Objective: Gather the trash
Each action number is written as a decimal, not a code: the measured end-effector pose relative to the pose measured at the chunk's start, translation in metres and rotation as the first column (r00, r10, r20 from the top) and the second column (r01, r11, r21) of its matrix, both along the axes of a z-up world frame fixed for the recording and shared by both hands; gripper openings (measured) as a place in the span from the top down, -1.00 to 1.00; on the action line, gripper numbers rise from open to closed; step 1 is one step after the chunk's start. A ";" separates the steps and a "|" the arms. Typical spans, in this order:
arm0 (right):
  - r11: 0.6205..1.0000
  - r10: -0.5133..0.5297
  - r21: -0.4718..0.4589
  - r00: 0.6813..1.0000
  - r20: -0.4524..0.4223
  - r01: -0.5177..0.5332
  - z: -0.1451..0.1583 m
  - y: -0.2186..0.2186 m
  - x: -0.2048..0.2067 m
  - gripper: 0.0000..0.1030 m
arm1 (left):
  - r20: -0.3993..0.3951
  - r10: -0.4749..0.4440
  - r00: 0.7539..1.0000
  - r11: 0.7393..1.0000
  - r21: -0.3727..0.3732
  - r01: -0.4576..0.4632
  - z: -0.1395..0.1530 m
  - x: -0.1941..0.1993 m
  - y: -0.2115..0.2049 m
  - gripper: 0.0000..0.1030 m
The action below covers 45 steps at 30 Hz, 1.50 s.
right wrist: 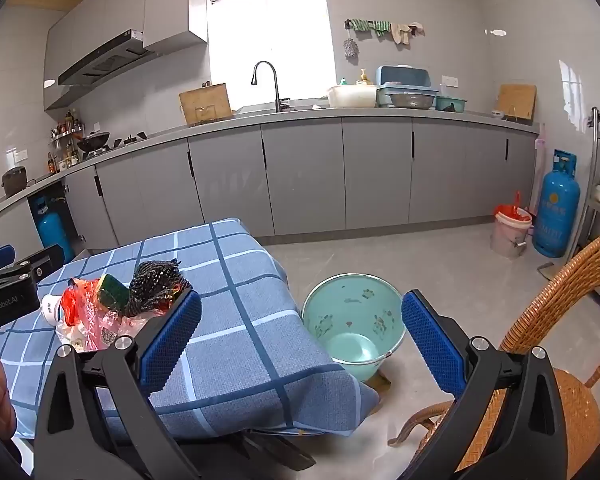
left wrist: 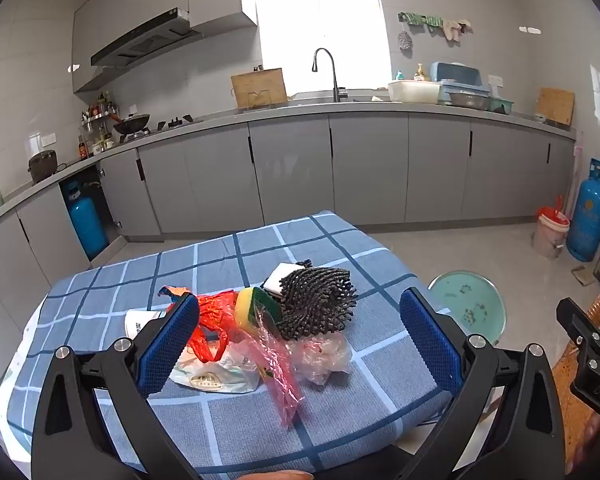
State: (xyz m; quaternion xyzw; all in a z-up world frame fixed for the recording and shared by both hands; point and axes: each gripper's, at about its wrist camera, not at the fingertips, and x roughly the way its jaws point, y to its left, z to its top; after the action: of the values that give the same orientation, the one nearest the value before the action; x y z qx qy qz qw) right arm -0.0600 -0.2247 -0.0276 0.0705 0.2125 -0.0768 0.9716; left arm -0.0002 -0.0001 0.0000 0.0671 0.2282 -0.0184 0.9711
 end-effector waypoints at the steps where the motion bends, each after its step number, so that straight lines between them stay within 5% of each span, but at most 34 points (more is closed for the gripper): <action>1: 1.000 0.003 0.006 1.000 -0.002 -0.003 0.000 0.000 0.000 -0.91 | 0.000 -0.001 1.000 1.000 0.001 0.001 0.000 0.000 -0.001 -0.91; 45: 1.000 0.002 0.025 1.000 -0.002 -0.002 -0.007 -0.001 0.003 -0.91 | 0.037 0.041 0.998 0.999 -0.010 -0.041 0.010 -0.006 0.014 -0.91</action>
State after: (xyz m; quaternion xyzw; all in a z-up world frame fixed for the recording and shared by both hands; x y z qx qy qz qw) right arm -0.0569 -0.2262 -0.0345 0.0826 0.2144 -0.0731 0.9705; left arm -0.0065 0.0139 0.0100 0.0582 0.2112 0.0017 0.9757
